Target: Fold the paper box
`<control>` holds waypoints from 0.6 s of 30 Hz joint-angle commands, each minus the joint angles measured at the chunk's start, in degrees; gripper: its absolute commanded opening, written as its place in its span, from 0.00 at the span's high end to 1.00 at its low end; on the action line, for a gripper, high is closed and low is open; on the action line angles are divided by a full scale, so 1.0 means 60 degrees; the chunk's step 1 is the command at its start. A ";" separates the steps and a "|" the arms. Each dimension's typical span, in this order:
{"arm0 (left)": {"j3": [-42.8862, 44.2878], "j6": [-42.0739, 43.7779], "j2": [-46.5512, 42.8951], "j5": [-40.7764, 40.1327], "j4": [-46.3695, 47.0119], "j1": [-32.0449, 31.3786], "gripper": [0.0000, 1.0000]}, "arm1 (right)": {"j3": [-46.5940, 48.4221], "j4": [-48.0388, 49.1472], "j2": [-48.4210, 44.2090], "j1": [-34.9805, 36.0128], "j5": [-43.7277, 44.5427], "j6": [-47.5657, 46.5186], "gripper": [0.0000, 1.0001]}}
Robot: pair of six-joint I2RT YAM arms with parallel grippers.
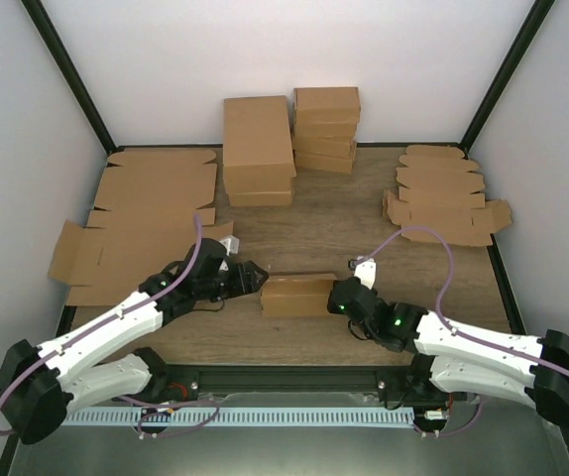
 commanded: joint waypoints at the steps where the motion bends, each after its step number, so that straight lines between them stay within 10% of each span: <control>1: -0.0537 0.0189 0.0211 0.1976 0.1293 0.0598 0.26 | -0.0559 -0.1421 0.0200 0.0203 -0.1049 0.0063 0.99; 18: -0.2520 -0.0778 0.0228 0.3129 0.3120 0.0541 0.45 | -0.0611 -0.1363 0.0147 0.0193 -0.1210 0.0094 0.94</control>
